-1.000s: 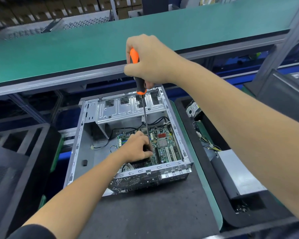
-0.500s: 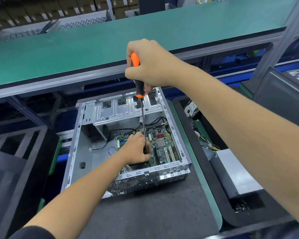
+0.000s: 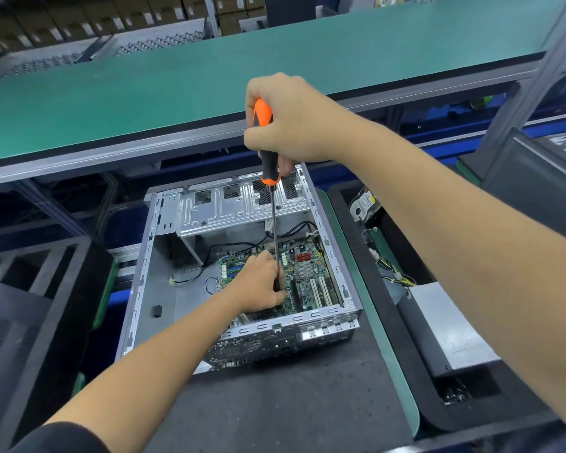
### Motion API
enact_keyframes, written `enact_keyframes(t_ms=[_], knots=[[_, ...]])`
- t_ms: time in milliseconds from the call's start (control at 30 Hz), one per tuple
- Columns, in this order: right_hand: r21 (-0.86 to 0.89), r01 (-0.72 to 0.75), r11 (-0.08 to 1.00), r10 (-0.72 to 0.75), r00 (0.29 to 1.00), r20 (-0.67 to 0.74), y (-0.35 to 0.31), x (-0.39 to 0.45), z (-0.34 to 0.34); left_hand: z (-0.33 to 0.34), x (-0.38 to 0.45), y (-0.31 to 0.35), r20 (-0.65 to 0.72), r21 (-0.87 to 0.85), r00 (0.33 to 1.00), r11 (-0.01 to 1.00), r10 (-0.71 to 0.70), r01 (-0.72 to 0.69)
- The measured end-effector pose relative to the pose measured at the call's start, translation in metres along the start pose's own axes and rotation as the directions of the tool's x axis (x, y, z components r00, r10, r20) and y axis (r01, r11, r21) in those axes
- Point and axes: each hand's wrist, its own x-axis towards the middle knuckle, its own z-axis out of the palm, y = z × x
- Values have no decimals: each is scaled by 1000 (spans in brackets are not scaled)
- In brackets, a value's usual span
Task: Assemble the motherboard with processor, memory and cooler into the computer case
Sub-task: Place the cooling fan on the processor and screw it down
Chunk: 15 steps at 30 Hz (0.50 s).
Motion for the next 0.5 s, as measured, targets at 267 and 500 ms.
enact_keyframes(t_ms=[267, 500], knots=[[-64, -46, 997, 56, 985, 166, -8, 4, -17, 2, 0, -5, 74, -107, 997, 994, 28, -20], [-235, -2, 972, 77, 948, 309, -17, 7, -32, 0, 1, -4, 146, -238, 989, 970, -14, 49]])
